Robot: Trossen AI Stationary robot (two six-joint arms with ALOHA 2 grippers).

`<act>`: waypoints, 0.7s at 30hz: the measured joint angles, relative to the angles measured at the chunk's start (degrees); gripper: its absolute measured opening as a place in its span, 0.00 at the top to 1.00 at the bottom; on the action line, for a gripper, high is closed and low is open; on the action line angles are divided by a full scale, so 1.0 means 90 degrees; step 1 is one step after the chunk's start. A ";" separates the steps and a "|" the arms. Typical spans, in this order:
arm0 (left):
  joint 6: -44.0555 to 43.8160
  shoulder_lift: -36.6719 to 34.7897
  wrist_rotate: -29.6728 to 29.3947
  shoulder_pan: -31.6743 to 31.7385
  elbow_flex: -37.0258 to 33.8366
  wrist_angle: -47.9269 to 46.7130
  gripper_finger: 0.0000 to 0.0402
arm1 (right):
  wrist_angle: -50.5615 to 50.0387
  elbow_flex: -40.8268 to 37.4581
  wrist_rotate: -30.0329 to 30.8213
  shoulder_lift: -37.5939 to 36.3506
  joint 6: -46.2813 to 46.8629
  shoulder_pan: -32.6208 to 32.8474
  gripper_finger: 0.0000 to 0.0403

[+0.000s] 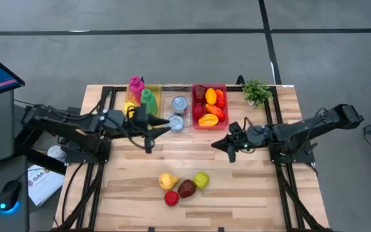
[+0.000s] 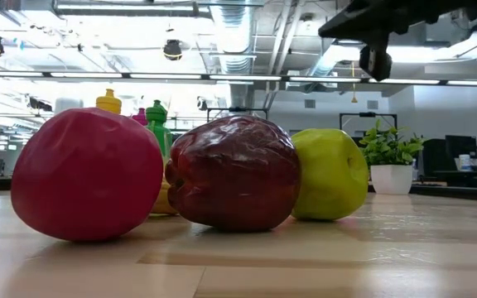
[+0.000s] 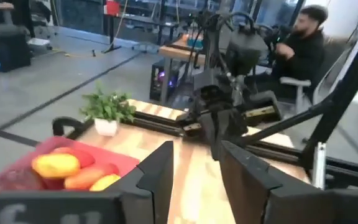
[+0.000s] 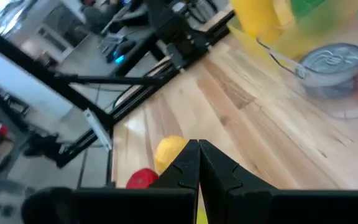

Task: Pick & Place Food Item
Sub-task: Put the green apple into the pink bin

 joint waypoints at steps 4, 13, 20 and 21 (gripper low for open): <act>-0.0571 -0.0665 0.0130 -0.0021 -0.1123 0.0802 0.75 | 0.0092 0.0024 0.0755 0.0263 0.0505 0.0440 1.00; -0.0762 -0.1775 0.0172 -0.0092 -0.2584 0.1939 0.81 | -0.0485 0.1171 0.1593 0.1789 0.1068 0.1227 1.00; -0.0997 -0.2092 0.0174 -0.0104 -0.2742 0.2042 0.84 | -0.2926 0.2766 0.1583 0.3056 0.2564 0.1591 1.00; -0.0996 -0.2117 0.0174 -0.0104 -0.2743 0.2022 0.84 | -0.3360 0.3038 0.1523 0.3240 0.2784 0.1645 1.00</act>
